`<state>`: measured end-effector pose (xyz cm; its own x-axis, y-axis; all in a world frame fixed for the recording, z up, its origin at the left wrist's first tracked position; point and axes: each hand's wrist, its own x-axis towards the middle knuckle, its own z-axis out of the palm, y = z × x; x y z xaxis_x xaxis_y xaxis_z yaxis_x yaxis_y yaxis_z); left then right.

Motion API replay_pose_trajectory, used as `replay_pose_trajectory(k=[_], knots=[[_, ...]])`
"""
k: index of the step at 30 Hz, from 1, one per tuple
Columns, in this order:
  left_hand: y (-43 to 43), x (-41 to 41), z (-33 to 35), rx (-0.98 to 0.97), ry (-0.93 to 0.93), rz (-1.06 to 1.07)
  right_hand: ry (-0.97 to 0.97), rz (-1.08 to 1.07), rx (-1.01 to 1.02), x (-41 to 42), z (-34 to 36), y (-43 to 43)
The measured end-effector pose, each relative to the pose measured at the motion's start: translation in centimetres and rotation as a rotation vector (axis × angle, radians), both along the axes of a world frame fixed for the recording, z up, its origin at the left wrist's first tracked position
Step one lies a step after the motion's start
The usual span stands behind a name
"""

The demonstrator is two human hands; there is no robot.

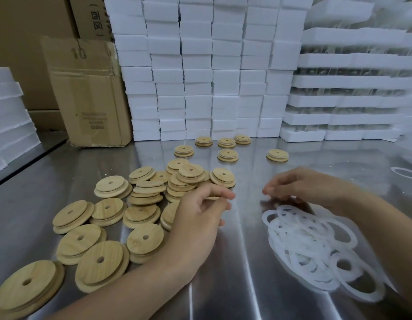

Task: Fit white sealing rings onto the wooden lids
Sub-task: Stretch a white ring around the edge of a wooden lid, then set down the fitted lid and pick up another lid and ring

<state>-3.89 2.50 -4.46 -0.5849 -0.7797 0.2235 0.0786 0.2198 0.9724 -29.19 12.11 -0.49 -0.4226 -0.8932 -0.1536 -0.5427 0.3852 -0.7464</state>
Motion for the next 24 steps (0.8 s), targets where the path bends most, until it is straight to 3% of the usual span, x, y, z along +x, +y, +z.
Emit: replay_pose_trajectory(k=[4,8,10,13,16,20,24], knots=[[0.9,0.0,-0.1,-0.378,-0.096,0.026,0.047,0.223,0.195,-0.2,1.0,1.0],[1.0,0.1,-0.3,-0.978,-0.432,0.141,0.090,0.231,0.194,0.1,0.8,0.7],[0.2,0.4,-0.3,-1.131,-0.630,0.206,0.076,0.234,0.188,0.4,0.8,0.7],[-1.1,0.9,-0.1,-1.134,-0.822,0.259,0.021,0.216,0.111,1.0,0.9,0.8],[-1.6,1.1,0.0,-1.156,-0.887,0.278,-0.079,0.160,-0.091,1.9,0.8,0.4],[-1.0,0.9,0.1,-1.163,-0.849,0.245,-0.102,0.078,-0.335,3.4,0.6,-0.6],[-0.4,0.1,-0.1,-1.054,-0.657,0.206,0.009,-0.023,-0.508,4.9,0.2,-1.4]])
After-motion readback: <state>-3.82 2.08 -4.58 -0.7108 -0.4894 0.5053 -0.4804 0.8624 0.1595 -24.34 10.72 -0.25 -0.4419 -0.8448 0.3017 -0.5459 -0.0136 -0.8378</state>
